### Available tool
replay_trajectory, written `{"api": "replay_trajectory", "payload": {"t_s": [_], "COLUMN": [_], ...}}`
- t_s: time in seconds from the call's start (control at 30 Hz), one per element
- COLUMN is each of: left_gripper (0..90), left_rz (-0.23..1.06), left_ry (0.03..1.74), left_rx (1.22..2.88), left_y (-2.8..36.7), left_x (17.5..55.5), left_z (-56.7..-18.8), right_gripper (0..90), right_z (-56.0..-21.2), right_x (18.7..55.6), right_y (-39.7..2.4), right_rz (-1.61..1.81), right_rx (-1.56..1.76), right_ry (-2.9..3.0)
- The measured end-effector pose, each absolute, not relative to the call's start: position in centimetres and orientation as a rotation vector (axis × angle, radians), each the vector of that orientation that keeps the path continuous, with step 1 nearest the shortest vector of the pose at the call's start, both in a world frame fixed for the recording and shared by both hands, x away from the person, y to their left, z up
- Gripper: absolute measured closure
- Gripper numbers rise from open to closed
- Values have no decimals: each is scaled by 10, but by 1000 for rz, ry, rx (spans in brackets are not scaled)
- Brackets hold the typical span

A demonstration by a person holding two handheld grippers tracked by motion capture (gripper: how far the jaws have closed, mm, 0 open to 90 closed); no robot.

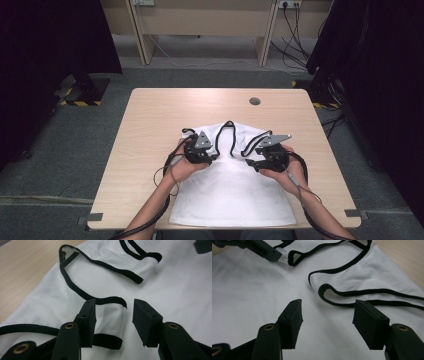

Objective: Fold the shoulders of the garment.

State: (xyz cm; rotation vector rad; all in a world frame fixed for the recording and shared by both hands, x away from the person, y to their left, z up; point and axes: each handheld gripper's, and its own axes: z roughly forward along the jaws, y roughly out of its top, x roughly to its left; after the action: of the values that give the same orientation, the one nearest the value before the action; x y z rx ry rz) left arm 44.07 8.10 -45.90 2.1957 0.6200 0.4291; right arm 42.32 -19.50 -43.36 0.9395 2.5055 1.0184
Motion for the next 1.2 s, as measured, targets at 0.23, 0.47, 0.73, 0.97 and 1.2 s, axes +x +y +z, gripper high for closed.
{"api": "replay_trajectory", "payload": {"t_s": [0.23, 0.47, 0.73, 0.97, 1.2], "left_gripper": [533, 536, 534, 582, 686], "left_rz": [446, 453, 464, 453, 447], "left_ry": [622, 636, 633, 629, 634], "left_rx": [2199, 2222, 2230, 2239, 2241], "left_y": [80, 79, 79, 77, 73], "left_x": [440, 442, 442, 443, 442], "left_z": [-461, -467, -469, -471, -471], "right_gripper": [549, 606, 707, 791, 827], "right_z": [-436, -442, -452, -453, -455], "right_x": [439, 448, 452, 450, 447], "right_y": [-175, -166, -163, -167, -170], "right_rz": [927, 878, 825, 835, 854], "right_rx": [835, 789, 775, 783, 787], "right_ry": [2525, 2538, 2582, 2583, 2589]}}
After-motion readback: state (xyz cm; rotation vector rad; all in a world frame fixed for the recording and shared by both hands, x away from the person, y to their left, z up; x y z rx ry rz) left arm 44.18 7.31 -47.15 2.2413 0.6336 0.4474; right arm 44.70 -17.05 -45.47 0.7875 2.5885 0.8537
